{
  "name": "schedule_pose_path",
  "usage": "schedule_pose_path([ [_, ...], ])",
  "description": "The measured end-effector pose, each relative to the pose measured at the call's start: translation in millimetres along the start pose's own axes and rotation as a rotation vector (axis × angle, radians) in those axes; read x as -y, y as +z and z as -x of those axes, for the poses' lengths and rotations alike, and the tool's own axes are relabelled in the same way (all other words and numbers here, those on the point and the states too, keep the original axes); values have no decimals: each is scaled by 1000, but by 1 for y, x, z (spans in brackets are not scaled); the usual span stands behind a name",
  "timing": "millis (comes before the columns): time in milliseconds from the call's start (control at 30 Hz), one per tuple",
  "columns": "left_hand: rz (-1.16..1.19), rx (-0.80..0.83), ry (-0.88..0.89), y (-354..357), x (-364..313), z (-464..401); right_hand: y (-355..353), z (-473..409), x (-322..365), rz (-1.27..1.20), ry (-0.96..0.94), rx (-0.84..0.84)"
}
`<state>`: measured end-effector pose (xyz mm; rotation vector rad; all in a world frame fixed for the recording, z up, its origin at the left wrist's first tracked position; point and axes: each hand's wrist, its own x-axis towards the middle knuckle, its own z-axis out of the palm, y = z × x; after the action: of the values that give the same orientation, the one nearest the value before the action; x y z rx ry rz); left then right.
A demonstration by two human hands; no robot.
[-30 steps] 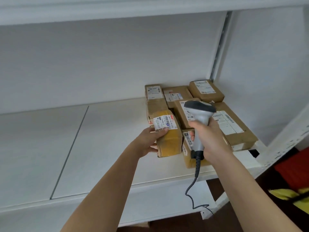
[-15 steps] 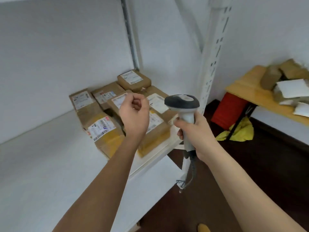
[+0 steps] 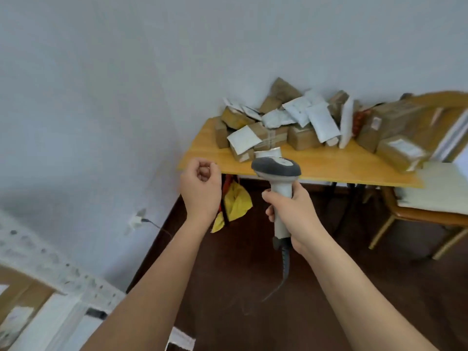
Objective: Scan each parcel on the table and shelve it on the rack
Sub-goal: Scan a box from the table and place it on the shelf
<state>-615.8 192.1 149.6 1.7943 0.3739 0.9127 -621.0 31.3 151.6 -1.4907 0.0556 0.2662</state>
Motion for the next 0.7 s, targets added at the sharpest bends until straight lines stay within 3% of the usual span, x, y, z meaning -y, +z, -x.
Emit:
schedule_pose_path([
  [267,54,337,-105,233,-12,-1,-179,-104,24,-74,7,-355],
  [500,-12,525,-161,375,-2,-15,-269,-176,17,-139,73,-559],
  [700,17,741,-320,503,19,-57,-330,-269,33,-143,90,-675],
])
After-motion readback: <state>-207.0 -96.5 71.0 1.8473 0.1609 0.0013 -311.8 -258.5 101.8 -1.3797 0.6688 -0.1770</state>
